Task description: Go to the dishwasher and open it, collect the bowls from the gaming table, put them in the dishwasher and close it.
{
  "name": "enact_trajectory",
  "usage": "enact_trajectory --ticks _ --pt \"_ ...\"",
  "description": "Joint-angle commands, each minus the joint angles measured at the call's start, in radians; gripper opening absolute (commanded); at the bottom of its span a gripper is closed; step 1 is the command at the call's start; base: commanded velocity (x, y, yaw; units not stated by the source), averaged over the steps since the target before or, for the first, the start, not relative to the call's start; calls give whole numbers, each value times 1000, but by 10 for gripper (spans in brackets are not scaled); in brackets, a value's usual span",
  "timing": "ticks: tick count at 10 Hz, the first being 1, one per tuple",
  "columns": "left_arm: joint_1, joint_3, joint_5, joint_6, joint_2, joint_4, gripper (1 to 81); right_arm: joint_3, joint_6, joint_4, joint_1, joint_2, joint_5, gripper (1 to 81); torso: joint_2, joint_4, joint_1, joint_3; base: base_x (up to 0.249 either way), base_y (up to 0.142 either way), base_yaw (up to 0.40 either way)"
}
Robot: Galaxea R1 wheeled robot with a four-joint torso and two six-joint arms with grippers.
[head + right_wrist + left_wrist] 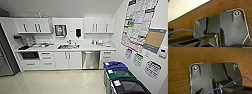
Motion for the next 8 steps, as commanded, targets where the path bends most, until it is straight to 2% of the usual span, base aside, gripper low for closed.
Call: enact_trajectory --ticks 1,8 --pt "-56 10 48 3 -16 5 811 24 -3 -16 48 -21 -46 811 0 0 0 0 235 0 0" --pt "-56 10 48 3 -16 7 811 33 -4 -17 50 -22 -48 811 0 0 1 0 187 0 0"
